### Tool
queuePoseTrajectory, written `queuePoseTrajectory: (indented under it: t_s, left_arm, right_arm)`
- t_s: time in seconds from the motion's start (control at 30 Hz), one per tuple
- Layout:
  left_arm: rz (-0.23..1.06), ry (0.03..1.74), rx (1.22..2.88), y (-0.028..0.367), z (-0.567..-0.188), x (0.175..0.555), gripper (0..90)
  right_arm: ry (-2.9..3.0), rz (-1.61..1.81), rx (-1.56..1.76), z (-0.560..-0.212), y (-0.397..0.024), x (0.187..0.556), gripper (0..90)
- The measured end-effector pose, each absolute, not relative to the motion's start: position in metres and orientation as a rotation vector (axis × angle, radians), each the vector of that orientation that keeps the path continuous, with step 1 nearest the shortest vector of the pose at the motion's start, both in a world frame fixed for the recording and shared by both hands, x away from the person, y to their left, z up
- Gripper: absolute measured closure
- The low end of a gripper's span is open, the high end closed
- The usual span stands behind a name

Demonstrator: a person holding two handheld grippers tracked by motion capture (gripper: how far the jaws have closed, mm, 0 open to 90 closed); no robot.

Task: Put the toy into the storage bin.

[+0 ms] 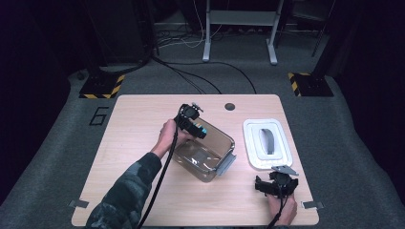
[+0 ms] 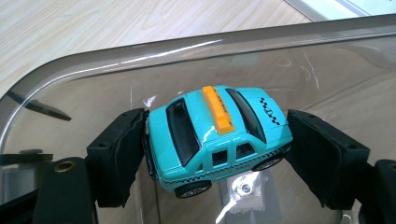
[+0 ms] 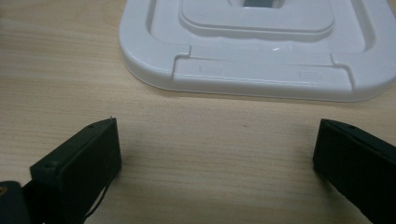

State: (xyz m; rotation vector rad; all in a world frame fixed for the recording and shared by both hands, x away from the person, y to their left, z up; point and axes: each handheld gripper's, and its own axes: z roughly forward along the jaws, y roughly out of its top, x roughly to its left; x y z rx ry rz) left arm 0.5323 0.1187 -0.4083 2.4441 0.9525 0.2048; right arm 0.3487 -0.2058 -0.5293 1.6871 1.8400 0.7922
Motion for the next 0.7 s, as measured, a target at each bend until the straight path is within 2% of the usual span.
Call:
queuePoseTrajectory:
  t_s: [0.33,0.5,0.7]
  left_arm:
    - [0.210,0.961,2.447,0.115,-0.408,0.531,21.2]
    - [0.224,0.968,2.434,0.115,-0.404,0.529,15.5]
    - [0.224,0.939,2.411,0.119,-0.393,0.522,13.4]
  right_arm:
    - [1.840,0.794,1.683,-0.529,-0.206,0.349,0.4]
    - [1.840,0.794,1.684,-0.529,-0.206,0.348,0.5]
    - [1.839,0.795,1.684,-0.529,-0.206,0.348,0.5]
